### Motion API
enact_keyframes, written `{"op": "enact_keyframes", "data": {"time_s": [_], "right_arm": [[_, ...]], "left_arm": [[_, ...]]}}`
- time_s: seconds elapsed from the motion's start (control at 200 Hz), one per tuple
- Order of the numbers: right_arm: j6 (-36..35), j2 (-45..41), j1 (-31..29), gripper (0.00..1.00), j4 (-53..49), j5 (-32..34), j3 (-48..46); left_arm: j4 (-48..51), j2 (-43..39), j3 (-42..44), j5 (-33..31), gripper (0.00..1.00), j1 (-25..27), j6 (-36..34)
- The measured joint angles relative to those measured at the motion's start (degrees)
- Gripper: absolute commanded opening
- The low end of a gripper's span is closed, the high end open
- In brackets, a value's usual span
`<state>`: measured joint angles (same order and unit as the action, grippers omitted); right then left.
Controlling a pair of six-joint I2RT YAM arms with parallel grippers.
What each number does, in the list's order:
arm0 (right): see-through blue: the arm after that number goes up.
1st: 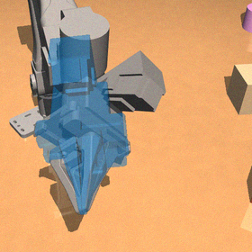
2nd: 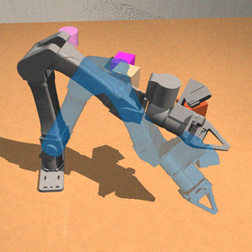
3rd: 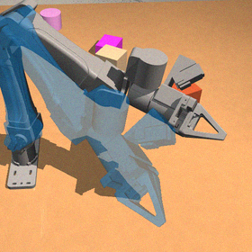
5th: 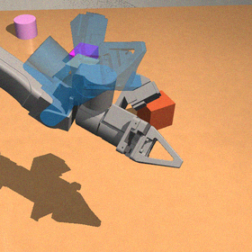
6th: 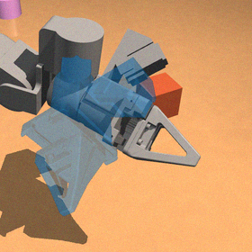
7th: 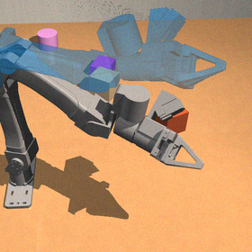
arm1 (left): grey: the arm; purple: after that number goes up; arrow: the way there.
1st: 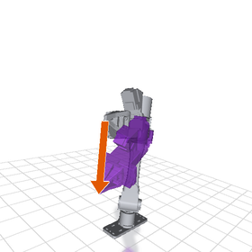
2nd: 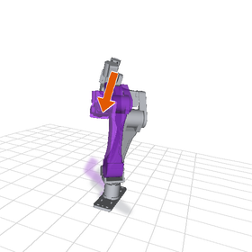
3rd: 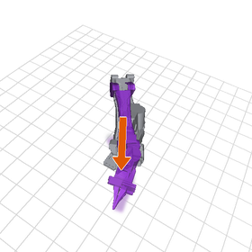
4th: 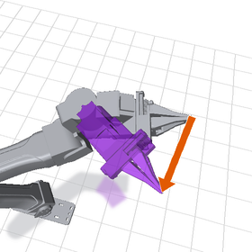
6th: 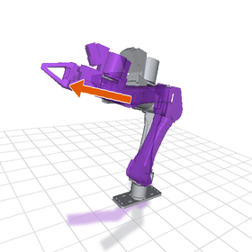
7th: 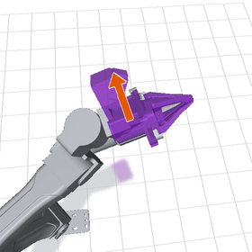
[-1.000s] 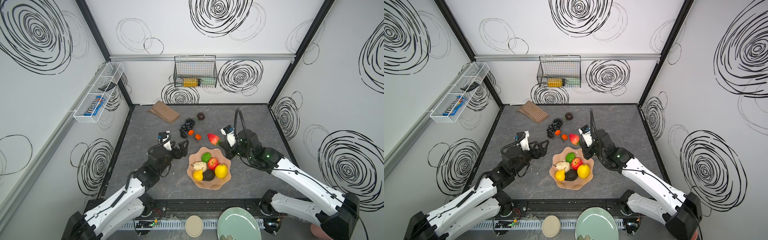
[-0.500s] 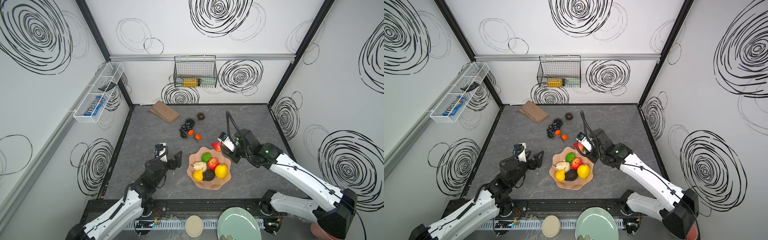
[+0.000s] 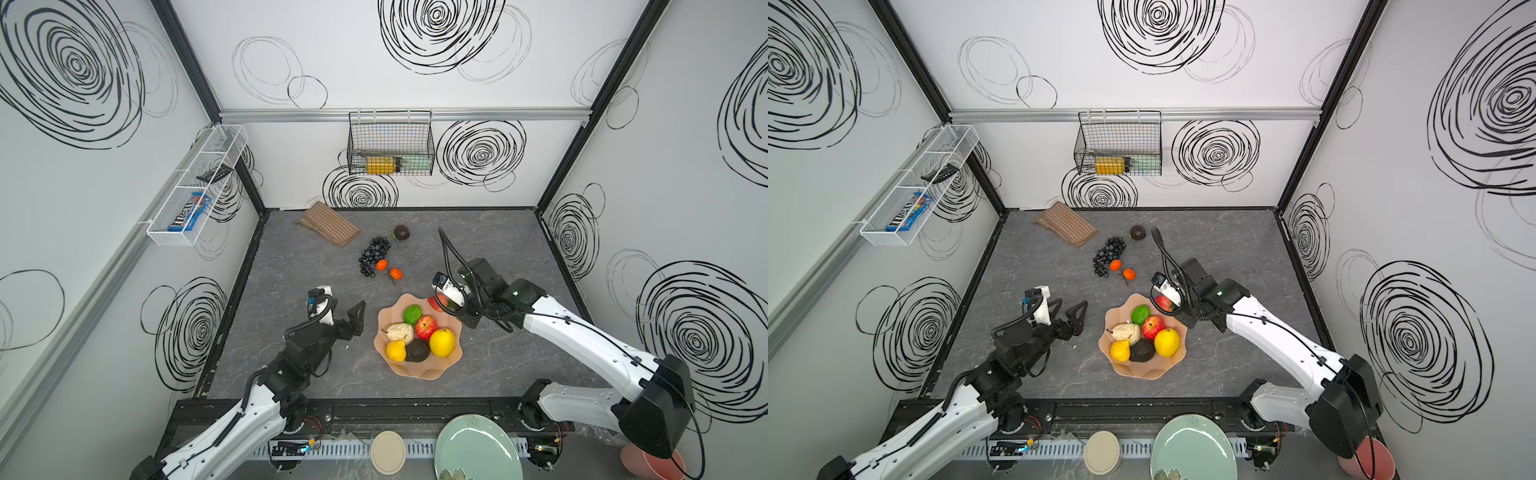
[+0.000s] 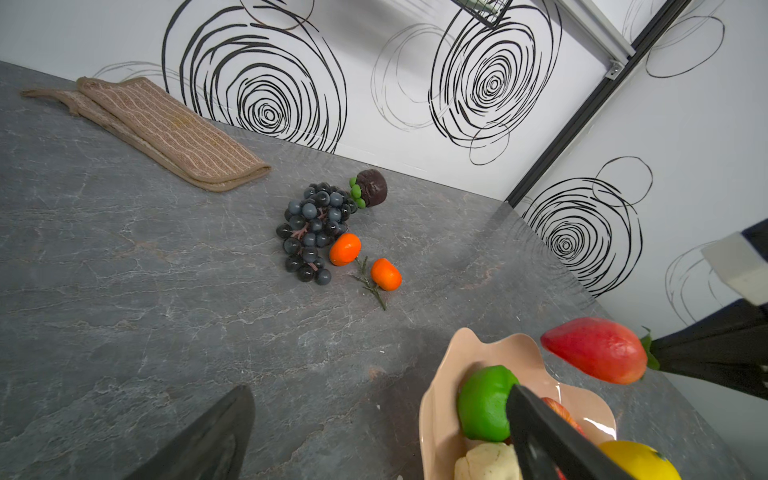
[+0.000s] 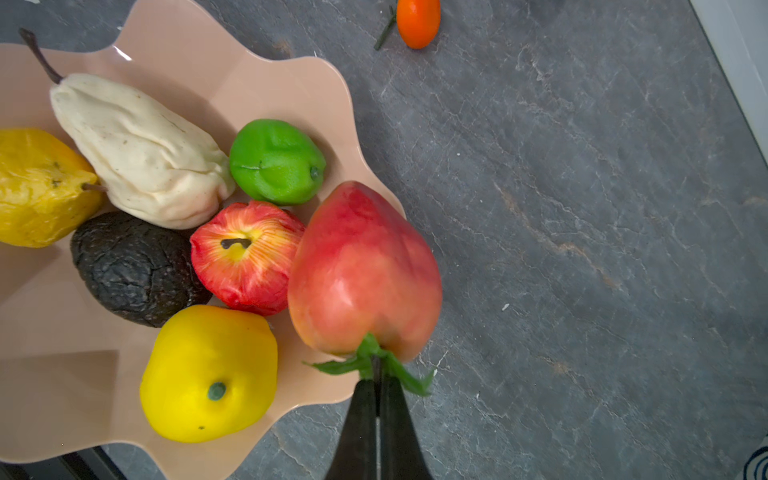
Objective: Place and organize the fake fruits in the fruit bowl
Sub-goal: 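Lower the red mango into the bowl beside the apple with the right gripper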
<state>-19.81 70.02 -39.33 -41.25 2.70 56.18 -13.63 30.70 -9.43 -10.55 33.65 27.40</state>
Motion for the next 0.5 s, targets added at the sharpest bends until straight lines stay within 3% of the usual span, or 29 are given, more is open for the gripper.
{"op": "enact_keyframes", "data": {"time_s": [0.5], "right_arm": [[-0.4, 1.7, -0.2, 0.01, 1.6, -0.8, -3.0]], "left_arm": [[0.0, 0.5, 0.0, -0.1, 0.99, 0.1, 0.0]]}}
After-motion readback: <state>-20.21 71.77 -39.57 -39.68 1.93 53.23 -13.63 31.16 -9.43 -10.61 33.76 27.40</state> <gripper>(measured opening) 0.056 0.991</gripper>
